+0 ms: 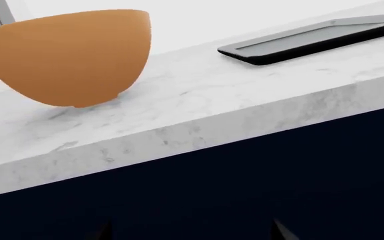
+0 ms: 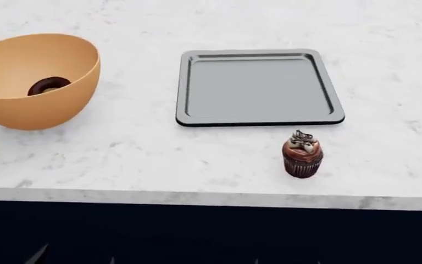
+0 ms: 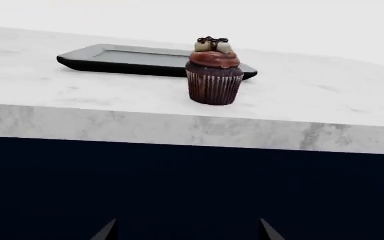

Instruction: Pick up the bowl with donut and place it on the tray. Pick up the cupcake and place it on the tray.

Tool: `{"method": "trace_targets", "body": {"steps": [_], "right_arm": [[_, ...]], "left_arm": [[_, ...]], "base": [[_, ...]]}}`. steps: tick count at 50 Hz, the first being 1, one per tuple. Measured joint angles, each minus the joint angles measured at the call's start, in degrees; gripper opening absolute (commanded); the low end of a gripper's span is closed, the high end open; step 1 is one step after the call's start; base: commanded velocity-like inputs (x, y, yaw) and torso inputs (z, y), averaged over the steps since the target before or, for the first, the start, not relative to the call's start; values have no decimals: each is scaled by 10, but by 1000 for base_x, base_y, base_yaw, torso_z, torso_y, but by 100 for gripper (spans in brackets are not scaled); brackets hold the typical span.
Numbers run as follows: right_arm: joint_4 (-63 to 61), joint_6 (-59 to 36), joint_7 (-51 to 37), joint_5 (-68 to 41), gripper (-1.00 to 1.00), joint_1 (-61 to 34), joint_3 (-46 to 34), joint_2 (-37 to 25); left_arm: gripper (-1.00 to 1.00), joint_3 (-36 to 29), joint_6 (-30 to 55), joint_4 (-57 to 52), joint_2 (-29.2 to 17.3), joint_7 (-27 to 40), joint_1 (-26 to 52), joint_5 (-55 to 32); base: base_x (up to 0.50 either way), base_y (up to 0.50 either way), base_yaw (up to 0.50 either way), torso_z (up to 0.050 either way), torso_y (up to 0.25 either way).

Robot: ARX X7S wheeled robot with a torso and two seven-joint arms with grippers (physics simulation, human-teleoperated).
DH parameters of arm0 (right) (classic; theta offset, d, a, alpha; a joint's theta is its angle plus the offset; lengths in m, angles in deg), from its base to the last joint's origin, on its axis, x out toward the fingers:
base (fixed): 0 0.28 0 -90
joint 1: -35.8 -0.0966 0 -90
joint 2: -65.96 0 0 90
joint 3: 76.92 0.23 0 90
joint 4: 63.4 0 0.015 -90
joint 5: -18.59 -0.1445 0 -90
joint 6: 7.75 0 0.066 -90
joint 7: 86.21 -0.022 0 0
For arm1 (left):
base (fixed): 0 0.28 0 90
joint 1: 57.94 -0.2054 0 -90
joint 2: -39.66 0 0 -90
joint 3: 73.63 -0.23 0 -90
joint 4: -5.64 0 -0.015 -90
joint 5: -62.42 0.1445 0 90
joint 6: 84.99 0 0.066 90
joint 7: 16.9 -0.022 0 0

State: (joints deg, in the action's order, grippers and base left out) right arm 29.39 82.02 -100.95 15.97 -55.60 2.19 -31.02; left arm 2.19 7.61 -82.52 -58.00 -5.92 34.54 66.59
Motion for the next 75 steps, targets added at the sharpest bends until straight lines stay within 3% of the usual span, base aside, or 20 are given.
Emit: {"method": "trace_targets", "body": {"steps": [9, 21, 30, 41, 56, 75], "right_arm": [[-14, -13, -2, -8, 100, -1, -4, -7], [-177, -148, 6, -41, 100, 15, 10, -44], [-260, -207, 10, -63, 100, 24, 24, -64], [-306, -230, 10, -78, 100, 30, 36, -77], [-349, -230, 6, -84, 100, 40, 42, -90], [-414, -264, 0, -111, 100, 40, 58, -105]], "left_arm": [[100, 2, 29, -37, -11, -5, -3, -12], [100, 31, 191, -212, -48, -39, -14, -64], [100, 41, 264, -295, -68, -49, -16, -81], [100, 46, 316, -357, -84, -49, -17, -86], [100, 56, 366, -425, -100, -41, -18, -85], [100, 93, 428, -501, -101, -50, -3, -125]], "base": [[13, 109, 0, 0, 0], [0, 0, 0, 0, 0], [0, 0, 0, 0, 0], [20, 0, 0, 0, 0], [460, 0, 0, 0, 0], [23, 0, 0, 0, 0]]}}
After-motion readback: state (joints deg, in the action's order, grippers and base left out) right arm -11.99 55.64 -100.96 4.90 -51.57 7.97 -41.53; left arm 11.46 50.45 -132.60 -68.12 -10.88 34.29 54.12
